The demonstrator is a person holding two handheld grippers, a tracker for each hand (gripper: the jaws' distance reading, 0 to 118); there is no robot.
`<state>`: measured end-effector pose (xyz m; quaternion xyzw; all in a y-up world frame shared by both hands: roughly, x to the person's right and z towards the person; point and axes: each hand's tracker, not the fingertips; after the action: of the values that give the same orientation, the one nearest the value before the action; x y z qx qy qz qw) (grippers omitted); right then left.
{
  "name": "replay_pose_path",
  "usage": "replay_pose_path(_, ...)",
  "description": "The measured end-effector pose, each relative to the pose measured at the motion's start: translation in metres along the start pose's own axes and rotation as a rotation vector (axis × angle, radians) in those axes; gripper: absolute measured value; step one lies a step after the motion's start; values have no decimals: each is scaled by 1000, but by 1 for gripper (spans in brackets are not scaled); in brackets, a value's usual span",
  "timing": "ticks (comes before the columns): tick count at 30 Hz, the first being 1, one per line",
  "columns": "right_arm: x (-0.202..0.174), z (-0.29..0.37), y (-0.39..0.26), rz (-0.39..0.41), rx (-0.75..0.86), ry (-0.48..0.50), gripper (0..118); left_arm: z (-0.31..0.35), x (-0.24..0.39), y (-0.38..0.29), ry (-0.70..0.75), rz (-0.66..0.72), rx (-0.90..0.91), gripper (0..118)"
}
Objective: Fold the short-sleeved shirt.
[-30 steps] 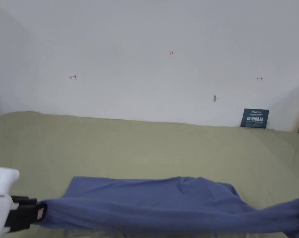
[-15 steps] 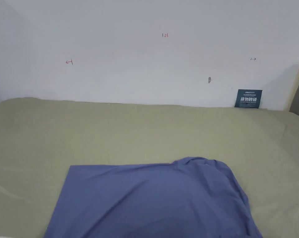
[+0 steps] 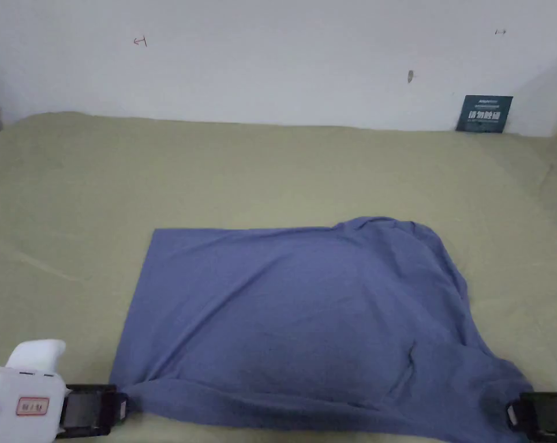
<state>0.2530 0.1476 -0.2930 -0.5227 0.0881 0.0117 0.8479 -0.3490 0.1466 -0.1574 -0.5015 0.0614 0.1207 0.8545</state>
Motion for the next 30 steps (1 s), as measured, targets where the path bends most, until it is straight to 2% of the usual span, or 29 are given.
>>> replay_pose_path(1, -3, 5, -2, -5, 5, 6, 85, 5, 2, -1, 9, -19, 22, 87)
replay_pose_path(3, -9, 9, -2, 6, -5, 18, 84, 17, 8, -5, 11, -36, 71, 83)
replay_pose_path(4, -12, 11, -2, 14, -10, 24, 71, 20, 9, -7, 4, -20, 74, 64)
replay_pose_path(5, -16, 14, -4, 35, -17, 30, 47, 22, 10, -8, 2, -10, 81, 37)
replay_pose_path(6, -19, 14, -6, 52, -15, 26, 16, 19, 5, -8, -3, -7, 79, 10)
replay_pose_path(7, -21, 14, -7, 50, -11, 25, 0, 17, 3, -10, -8, 4, 85, 2)
replay_pose_path(8, -21, 14, -9, 44, 1, 32, 0, 14, 2, -11, -8, 17, 77, 0)
replay_pose_path(15, -24, 16, -14, 71, 0, 39, 0, 2, 1, -20, -10, 40, 36, 0)
replay_pose_path(16, -23, 16, -14, 64, 0, 38, 0, 1, 2, -20, -8, 47, 53, 5)
replay_pose_path(17, -21, 15, -13, 56, 3, 44, 0, 0, 2, -18, -9, 61, 80, 24)
replay_pose_path(18, -19, 16, -12, 43, 7, 49, 0, 0, 0, -15, -9, 80, 100, 57)
replay_pose_path(19, -17, 16, -12, 28, 9, 51, 0, -2, 0, -12, -24, 107, 99, 101)
replay_pose_path(20, -16, 16, -11, 25, 12, 51, 0, -7, -1, -9, -49, 129, 95, 113)
replay_pose_path(23, -13, 16, -11, 19, 15, 45, 0, -24, -5, 0, -131, 136, 85, 110)
replay_pose_path(24, -12, 16, -11, 14, 17, 41, 0, -32, -5, 3, -112, 128, 69, 105)
replay_pose_path(25, -10, 15, -9, 9, 18, 40, 0, -39, -4, 4, -80, 118, 53, 86)
replay_pose_path(26, -8, 14, -9, 3, 18, 35, 0, -43, -2, 4, -51, 103, 36, 57)
replay_pose_path(27, -7, 12, -8, -6, 21, 26, 3, -46, -2, 4, -42, 97, 28, 23)
replay_pose_path(28, -5, 12, -8, -12, 27, 20, 27, -49, -2, 4, -26, 91, 27, 7)
replay_pose_path(30, -2, 10, -9, -22, 45, 22, 97, -52, 2, 0, -38, 94, 32, 4)
